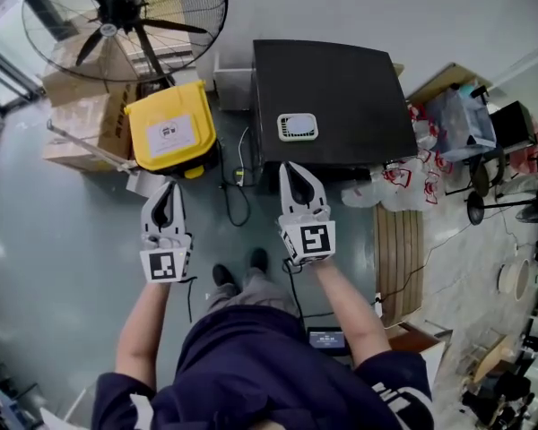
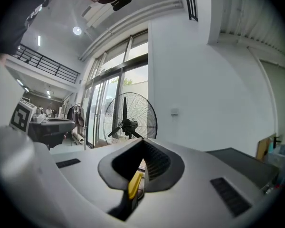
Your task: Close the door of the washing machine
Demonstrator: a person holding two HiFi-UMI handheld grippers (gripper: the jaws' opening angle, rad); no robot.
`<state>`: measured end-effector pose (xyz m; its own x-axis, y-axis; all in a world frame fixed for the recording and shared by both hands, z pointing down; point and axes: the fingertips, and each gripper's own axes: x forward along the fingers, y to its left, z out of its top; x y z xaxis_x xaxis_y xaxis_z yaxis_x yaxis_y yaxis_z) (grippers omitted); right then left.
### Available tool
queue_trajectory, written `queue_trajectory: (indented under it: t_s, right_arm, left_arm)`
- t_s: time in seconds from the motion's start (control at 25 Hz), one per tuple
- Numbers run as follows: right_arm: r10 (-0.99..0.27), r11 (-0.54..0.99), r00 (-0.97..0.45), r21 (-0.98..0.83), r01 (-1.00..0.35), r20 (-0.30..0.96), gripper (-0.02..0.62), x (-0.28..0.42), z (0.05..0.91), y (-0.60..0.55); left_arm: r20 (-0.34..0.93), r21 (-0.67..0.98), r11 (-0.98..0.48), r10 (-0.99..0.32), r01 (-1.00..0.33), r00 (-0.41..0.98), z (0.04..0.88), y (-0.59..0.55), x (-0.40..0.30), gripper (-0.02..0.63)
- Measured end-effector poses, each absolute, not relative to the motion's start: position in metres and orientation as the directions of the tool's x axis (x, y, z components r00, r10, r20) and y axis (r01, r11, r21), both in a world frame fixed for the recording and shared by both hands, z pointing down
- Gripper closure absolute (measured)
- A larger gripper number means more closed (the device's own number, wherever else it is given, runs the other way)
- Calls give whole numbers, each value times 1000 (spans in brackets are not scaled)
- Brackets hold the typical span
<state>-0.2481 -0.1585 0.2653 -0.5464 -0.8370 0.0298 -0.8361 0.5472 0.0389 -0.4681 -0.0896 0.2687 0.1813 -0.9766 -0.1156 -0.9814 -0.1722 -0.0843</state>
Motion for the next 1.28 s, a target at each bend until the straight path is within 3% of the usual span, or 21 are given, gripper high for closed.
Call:
queue_trajectory:
  t_s: [1.28]
  right_arm:
    - [-842, 534, -540, 156, -831, 8, 577, -262, 226, -152]
  left_arm:
    - [-134, -108, -115, -982, -988, 129, 236, -76, -483, 579]
